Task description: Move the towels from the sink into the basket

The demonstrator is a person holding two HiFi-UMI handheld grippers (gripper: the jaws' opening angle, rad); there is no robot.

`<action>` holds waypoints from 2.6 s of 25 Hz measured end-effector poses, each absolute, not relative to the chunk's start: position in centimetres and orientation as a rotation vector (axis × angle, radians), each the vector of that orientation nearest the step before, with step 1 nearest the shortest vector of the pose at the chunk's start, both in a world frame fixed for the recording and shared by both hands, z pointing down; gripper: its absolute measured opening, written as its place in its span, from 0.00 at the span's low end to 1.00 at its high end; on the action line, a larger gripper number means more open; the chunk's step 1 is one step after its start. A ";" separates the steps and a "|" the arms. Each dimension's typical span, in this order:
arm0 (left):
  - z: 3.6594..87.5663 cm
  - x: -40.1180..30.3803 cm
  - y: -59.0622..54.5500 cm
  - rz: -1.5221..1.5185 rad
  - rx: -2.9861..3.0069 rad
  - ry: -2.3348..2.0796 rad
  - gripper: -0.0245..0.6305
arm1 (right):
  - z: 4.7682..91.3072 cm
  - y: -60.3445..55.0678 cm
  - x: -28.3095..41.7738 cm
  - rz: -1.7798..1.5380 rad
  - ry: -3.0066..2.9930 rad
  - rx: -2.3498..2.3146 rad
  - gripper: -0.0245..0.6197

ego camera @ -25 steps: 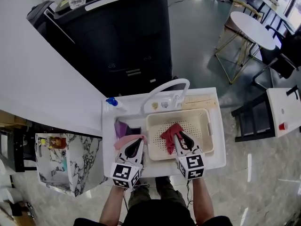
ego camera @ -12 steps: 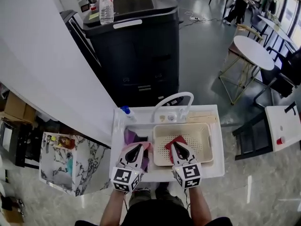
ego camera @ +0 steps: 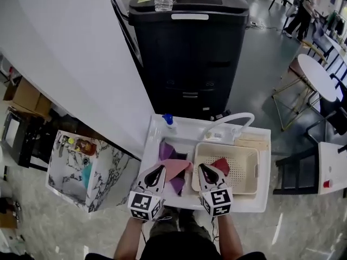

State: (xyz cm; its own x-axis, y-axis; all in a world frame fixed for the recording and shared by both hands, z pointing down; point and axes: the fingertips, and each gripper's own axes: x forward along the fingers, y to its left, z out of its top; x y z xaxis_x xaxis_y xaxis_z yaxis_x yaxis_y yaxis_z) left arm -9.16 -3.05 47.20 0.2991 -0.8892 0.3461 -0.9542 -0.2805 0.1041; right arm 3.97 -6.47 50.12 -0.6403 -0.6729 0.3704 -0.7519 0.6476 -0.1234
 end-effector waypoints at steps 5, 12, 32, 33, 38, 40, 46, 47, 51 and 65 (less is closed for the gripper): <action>49.7 -11.6 -2.8 0.330 2.204 -1.677 0.05 | 52.4 -6.6 1.6 0.411 -2.554 1.061 0.09; 52.9 -13.0 -3.0 0.345 2.146 -1.651 0.05 | 56.3 -7.5 0.7 0.465 -2.494 1.028 0.09; 56.9 -13.5 -3.5 0.374 2.085 -1.601 0.05 | 63.1 -8.4 -1.4 0.473 -2.387 0.825 0.33; 57.0 -13.6 -3.5 0.375 2.082 -1.601 0.05 | 63.4 -8.5 -1.6 0.470 -2.376 0.810 0.35; 57.4 -13.9 -4.0 0.378 2.073 -1.604 0.05 | 64.9 -8.8 -2.2 0.490 -2.342 0.752 0.40; 57.5 -14.1 -4.2 0.382 2.070 -1.603 0.05 | 65.5 -8.8 -2.3 0.499 -2.324 0.737 0.40; 57.9 -14.4 -4.6 0.384 2.061 -1.600 0.05 | 67.0 -8.4 -2.2 0.573 -2.276 0.688 0.39; 57.9 -14.4 -4.7 0.384 2.061 -1.599 0.05 | 67.1 -8.3 -2.2 0.576 -2.273 0.681 0.38; 58.0 -14.4 -4.7 0.385 2.065 -1.596 0.05 | 67.3 -8.1 -2.2 0.546 -2.258 0.679 0.21; 56.4 -14.6 -4.3 0.373 2.108 -1.601 0.05 | 64.2 -7.8 -2.7 0.492 -2.315 0.744 0.10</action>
State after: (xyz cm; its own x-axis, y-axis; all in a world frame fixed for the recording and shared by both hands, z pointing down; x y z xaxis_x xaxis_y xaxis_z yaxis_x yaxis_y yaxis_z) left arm -14.62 -4.34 56.37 0.2843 -0.8305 0.4790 -0.9567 -0.2134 0.1979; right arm -2.68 -7.80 64.23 -0.6283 -0.3792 0.6793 -0.6228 0.7684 -0.1472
